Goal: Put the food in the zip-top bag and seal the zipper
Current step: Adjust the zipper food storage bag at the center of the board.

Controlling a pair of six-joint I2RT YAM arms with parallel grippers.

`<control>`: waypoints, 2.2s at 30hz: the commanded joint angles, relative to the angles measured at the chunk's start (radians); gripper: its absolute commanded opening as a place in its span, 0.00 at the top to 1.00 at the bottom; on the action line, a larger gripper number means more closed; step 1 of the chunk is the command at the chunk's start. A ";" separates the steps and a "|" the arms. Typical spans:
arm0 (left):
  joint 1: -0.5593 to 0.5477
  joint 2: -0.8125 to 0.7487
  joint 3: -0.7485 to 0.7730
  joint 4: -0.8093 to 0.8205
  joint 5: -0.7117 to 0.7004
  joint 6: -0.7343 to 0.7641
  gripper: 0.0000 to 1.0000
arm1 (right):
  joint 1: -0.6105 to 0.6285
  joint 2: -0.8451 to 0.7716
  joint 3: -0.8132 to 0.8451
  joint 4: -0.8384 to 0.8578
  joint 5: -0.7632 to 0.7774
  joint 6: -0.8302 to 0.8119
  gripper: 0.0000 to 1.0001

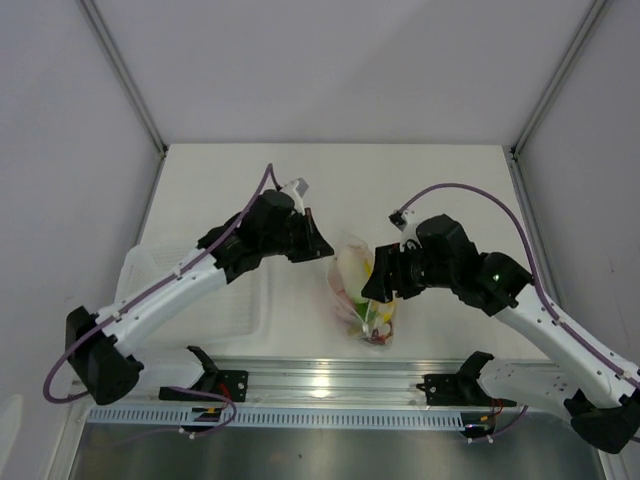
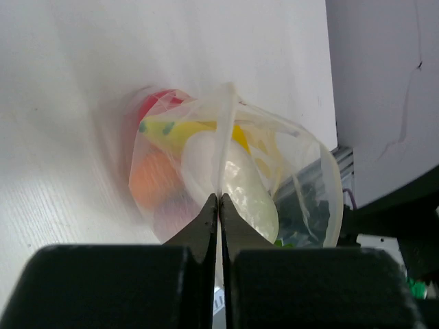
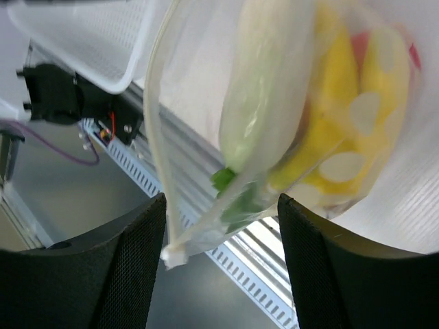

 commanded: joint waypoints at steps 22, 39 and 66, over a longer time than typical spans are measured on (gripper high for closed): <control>-0.103 -0.137 -0.067 -0.003 -0.180 -0.139 0.99 | 0.612 -0.071 -0.070 -0.068 0.575 0.084 0.41; -0.103 -0.119 -0.060 0.009 -0.169 -0.133 1.00 | 0.718 0.105 -0.036 0.179 0.587 -0.042 0.49; -0.103 -0.176 -0.057 0.094 -0.091 0.123 0.88 | 0.736 -0.203 -0.260 0.345 0.857 -0.062 1.00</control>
